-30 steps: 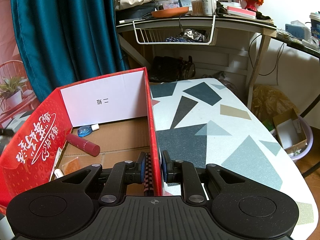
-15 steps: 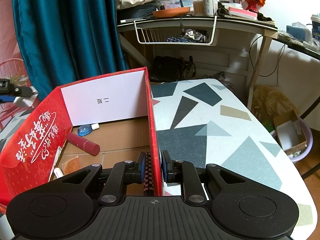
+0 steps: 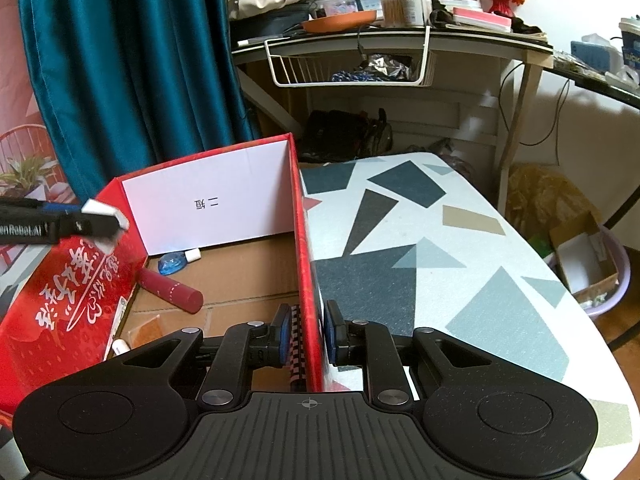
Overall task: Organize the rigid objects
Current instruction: 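Carry the charger block with the left gripper into the red box and release, then move the left tool back down to the clear floss-pick case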
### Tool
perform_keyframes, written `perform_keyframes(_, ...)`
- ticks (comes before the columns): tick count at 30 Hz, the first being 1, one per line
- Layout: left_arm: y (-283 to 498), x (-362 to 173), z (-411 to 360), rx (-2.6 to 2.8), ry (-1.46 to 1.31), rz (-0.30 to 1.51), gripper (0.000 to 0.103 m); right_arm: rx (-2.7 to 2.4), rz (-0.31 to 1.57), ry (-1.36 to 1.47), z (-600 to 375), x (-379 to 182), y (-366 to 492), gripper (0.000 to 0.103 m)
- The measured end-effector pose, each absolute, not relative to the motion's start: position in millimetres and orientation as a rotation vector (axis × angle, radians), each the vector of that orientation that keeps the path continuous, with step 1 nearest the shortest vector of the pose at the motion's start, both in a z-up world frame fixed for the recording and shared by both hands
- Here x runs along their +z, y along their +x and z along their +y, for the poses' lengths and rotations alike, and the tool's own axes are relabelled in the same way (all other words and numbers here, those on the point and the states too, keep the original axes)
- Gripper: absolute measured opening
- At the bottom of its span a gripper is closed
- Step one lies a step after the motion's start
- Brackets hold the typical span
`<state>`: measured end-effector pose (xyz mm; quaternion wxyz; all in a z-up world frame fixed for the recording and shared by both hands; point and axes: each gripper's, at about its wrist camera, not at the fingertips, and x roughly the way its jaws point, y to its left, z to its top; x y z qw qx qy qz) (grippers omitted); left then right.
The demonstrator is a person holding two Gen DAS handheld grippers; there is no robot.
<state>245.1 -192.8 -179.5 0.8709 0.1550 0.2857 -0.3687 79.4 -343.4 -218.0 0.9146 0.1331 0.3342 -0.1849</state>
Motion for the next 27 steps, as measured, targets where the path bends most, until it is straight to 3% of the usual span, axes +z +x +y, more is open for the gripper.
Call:
perform_keyframes(20,249.2,-191.3,-197.0,-0.86,0.577,0.599,0.051,-0.381,0.689,0.272,-343.3,-218.0,79.5,0.017)
perform_keyframes(27,252.0,-188.3,-191.7,-0.876,0.512,0.599,0.053,-0.381,0.69,0.272,-343.3,-218.0,79.7,0.017)
